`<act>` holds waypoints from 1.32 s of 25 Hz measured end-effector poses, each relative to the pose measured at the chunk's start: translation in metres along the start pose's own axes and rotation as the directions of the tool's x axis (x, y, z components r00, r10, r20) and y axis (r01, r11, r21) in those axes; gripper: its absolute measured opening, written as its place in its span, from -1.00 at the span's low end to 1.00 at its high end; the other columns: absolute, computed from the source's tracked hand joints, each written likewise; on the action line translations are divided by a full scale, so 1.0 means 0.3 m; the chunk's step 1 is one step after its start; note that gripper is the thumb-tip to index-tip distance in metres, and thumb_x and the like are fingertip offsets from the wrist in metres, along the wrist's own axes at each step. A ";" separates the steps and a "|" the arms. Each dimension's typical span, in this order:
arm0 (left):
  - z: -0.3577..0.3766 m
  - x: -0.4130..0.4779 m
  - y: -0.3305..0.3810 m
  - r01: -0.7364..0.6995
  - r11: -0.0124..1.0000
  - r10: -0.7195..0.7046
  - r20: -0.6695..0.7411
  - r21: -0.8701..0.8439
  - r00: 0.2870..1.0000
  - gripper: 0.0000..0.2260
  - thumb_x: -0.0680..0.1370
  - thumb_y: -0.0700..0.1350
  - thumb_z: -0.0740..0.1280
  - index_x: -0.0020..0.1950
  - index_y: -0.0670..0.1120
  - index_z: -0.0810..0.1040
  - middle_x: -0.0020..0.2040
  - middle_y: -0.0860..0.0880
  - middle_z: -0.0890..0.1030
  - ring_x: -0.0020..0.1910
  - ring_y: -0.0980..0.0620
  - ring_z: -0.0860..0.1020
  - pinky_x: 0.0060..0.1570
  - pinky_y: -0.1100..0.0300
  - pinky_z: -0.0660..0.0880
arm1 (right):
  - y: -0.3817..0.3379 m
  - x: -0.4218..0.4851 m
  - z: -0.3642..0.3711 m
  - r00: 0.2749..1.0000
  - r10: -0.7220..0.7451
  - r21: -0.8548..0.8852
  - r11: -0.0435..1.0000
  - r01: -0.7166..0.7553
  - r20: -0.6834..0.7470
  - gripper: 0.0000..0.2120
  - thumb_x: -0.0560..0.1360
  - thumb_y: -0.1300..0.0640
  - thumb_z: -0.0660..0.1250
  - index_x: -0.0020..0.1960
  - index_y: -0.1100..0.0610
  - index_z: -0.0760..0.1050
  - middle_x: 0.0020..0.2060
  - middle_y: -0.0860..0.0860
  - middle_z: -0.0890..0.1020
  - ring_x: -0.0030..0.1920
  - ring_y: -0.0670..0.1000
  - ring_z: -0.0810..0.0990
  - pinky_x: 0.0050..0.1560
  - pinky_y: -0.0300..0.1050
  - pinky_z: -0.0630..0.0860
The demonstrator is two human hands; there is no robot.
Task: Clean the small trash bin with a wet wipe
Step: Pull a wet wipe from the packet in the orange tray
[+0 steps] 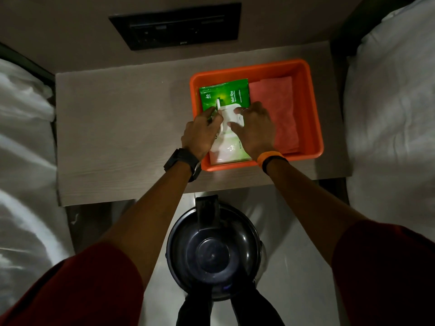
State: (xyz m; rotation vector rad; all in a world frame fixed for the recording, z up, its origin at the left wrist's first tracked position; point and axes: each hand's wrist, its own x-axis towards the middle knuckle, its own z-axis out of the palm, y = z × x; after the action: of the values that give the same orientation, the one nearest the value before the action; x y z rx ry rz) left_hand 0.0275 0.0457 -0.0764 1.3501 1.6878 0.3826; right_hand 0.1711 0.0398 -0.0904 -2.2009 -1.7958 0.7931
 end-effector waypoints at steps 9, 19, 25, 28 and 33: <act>-0.010 0.002 -0.008 -0.043 0.987 0.035 0.057 0.153 0.998 -0.47 0.61 0.28 0.06 0.53 0.12 0.32 0.30 -0.05 0.62 0.31 -0.19 0.54 0.35 -0.23 0.40 | -0.015 0.023 0.013 0.992 0.099 0.186 0.979 -0.083 -0.079 -0.76 0.45 0.04 0.47 0.06 0.13 0.68 0.13 0.12 0.62 0.16 0.10 0.59 -0.04 -0.20 0.46; 0.063 -0.031 0.026 -0.217 0.599 0.319 0.019 0.771 0.947 -0.58 0.52 0.20 0.37 0.33 0.09 0.54 0.50 -0.13 0.36 0.59 -0.34 0.05 0.42 -0.52 -0.04 | 0.047 -0.024 -0.076 0.930 0.264 0.567 0.820 -0.078 -0.254 -0.69 0.49 0.25 0.42 0.22 0.10 0.55 -0.13 -0.05 0.62 -0.26 -0.29 0.53 -0.25 -0.56 0.42; 0.104 -0.012 -0.005 -0.358 0.517 0.438 0.119 0.778 0.891 -0.73 0.52 0.00 0.38 0.19 -0.02 0.66 0.36 -0.14 0.51 0.49 -0.28 0.29 0.49 -0.39 -0.02 | 0.079 -0.031 -0.018 0.985 0.121 0.576 0.817 -0.029 -0.123 -0.67 0.50 0.34 0.33 0.25 0.22 0.56 0.06 0.13 0.66 0.07 0.15 0.67 0.03 0.19 0.65; 0.106 -0.011 -0.017 -0.365 0.498 0.443 0.132 0.787 0.887 -0.71 0.57 0.01 0.32 0.25 -0.02 0.62 0.37 -0.13 0.48 0.47 -0.24 0.32 0.51 -0.37 -0.06 | 0.096 -0.016 0.007 0.976 0.203 0.624 0.773 -0.111 -0.079 -0.63 0.49 0.34 0.37 0.29 0.26 0.53 0.00 0.12 0.62 0.05 0.19 0.69 -0.04 0.15 0.68; 0.070 -0.051 0.000 -0.358 0.672 0.414 0.072 0.649 0.907 -0.68 0.61 -0.01 0.30 0.32 -0.09 0.57 0.33 -0.12 0.58 0.41 -0.18 0.39 0.52 -0.12 0.18 | 0.091 -0.065 -0.017 0.935 0.352 0.742 0.633 -0.218 -0.026 -0.64 0.48 0.34 0.44 0.27 0.22 0.56 -0.04 0.14 0.68 -0.08 0.11 0.72 -0.37 -0.29 0.63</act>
State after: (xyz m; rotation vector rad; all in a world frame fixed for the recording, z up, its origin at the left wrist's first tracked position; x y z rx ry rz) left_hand 0.0441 0.0262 -0.0807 2.2659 1.6551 0.0670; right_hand 0.1944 0.0156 -0.0934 -1.9028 -0.7954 1.1034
